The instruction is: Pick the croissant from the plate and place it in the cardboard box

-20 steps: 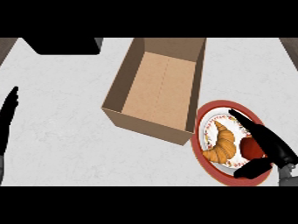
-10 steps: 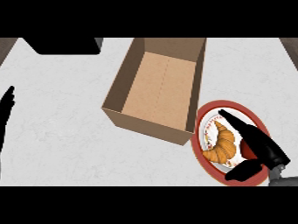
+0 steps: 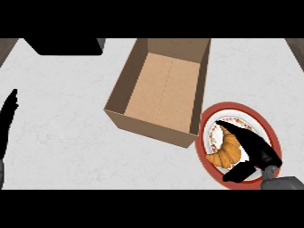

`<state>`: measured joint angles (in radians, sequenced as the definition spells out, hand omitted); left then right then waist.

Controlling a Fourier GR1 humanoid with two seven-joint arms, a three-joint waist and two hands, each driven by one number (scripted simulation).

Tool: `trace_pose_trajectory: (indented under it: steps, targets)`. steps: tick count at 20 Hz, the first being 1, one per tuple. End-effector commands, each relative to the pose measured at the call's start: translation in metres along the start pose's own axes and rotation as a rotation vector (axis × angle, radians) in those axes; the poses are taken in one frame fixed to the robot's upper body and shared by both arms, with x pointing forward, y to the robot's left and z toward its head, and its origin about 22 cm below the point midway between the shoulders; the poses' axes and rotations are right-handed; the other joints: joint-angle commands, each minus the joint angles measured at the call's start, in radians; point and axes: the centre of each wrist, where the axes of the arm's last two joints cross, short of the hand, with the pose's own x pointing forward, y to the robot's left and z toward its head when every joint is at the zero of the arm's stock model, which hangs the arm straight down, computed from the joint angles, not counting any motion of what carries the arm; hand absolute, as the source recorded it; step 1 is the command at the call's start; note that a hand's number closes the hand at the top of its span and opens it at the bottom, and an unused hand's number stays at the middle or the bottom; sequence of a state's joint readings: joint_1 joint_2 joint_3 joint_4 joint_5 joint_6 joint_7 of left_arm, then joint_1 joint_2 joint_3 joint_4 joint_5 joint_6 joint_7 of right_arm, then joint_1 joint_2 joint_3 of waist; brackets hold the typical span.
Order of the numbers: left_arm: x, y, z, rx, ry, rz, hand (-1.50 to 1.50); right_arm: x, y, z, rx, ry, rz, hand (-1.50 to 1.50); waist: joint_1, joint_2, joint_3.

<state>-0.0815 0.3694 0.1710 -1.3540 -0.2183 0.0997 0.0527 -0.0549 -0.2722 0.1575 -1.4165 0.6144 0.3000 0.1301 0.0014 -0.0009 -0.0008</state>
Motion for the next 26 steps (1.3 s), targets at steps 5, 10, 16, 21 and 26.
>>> trace_pose_trajectory:
  steps: [5,10,16,21,26]
  targets:
    - [0.016,-0.009,0.003,-0.008,-0.005,0.004,0.00,0.011,0.014,-0.031,-0.224,0.004,0.101,1.50,0.006,0.001,0.001]
    - [-0.008,0.002,0.002,0.005,0.007,-0.004,0.00,-0.007,-0.012,-0.013,-0.333,0.016,0.173,1.50,-0.002,0.001,0.001]
    - [0.009,-0.008,-0.010,-0.034,-0.031,0.008,0.00,-0.002,-0.107,-0.033,-0.263,-0.236,0.408,1.50,0.049,0.014,0.003]
    - [0.019,-0.026,-0.012,-0.049,-0.057,0.007,0.00,-0.007,-0.177,-0.033,-0.287,-0.406,0.571,1.50,0.066,0.024,0.005]
    - [0.022,-0.013,-0.013,-0.039,-0.031,0.025,0.00,0.004,-0.230,-0.032,-0.443,-0.606,0.490,1.50,0.047,0.013,0.004]
